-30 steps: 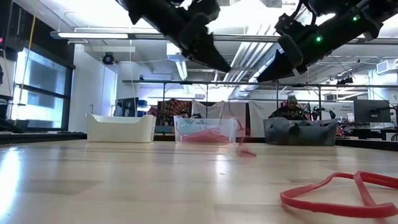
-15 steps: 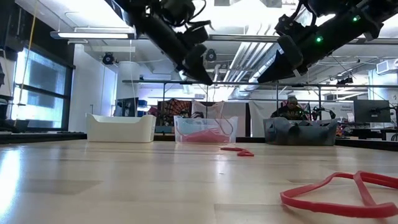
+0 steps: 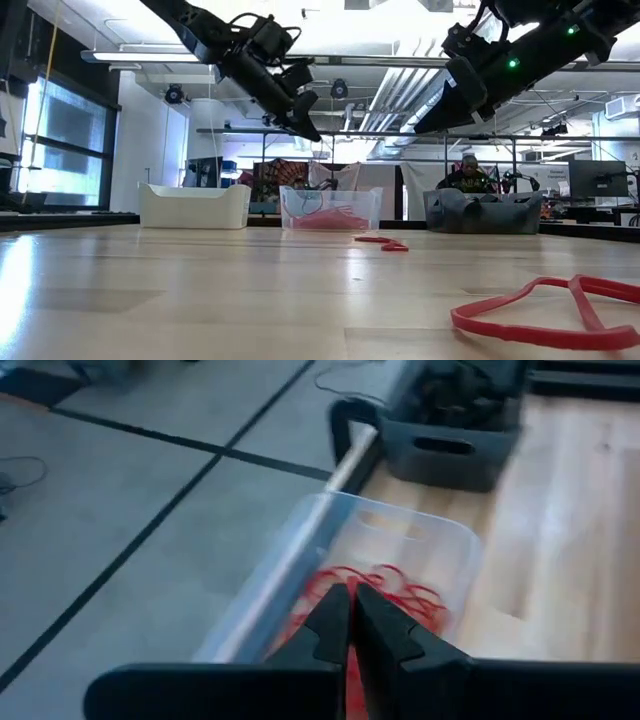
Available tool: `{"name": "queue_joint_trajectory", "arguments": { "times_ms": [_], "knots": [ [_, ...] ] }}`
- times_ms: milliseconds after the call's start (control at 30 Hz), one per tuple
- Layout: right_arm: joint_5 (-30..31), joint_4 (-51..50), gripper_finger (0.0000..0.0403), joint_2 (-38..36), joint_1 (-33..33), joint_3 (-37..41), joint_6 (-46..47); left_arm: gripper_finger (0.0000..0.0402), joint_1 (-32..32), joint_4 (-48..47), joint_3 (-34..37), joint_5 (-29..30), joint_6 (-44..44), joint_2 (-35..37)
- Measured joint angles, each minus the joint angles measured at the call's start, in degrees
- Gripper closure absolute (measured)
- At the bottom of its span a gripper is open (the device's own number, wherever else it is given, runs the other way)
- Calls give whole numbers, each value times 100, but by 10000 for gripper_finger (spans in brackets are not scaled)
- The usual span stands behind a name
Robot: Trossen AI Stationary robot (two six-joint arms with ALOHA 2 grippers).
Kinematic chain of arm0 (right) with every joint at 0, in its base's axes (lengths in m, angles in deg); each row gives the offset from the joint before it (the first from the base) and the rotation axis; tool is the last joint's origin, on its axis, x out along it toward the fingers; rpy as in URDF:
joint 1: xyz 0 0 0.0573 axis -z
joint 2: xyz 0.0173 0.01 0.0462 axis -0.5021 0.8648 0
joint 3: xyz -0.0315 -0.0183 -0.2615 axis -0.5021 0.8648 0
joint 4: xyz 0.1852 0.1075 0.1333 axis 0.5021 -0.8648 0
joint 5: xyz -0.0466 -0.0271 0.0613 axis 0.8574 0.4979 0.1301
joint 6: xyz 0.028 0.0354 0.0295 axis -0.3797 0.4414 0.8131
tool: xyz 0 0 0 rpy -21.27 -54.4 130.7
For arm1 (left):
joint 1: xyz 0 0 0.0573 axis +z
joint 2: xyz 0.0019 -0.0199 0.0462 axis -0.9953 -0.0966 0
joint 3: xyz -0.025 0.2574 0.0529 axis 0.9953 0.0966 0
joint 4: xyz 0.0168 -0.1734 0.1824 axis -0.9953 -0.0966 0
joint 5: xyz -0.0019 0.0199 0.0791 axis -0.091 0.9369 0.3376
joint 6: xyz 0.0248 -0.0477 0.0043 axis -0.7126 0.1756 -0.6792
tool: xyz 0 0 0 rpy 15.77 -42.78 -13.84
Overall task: Sort rubber bands into baskets
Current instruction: Put the red rubber band into the transparent bin
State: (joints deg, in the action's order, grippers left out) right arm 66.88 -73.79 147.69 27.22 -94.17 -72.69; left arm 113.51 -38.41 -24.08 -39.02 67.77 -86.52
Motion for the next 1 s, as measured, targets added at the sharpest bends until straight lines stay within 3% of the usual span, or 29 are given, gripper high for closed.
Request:
{"name": "queue_joint_trajectory", "arguments": {
  "times_ms": [633,867,1000],
  "knots": [
    [96,-3,403,2,0,2,-2,401,558,327,-9,-662,-55,-142],
    [128,-5,403,4,31,2,0,401,583,201,-18,-943,-166,-636],
    [148,-6,403,6,42,2,0,401,573,-368,-275,-1014,-308,-951]
  ]
}}
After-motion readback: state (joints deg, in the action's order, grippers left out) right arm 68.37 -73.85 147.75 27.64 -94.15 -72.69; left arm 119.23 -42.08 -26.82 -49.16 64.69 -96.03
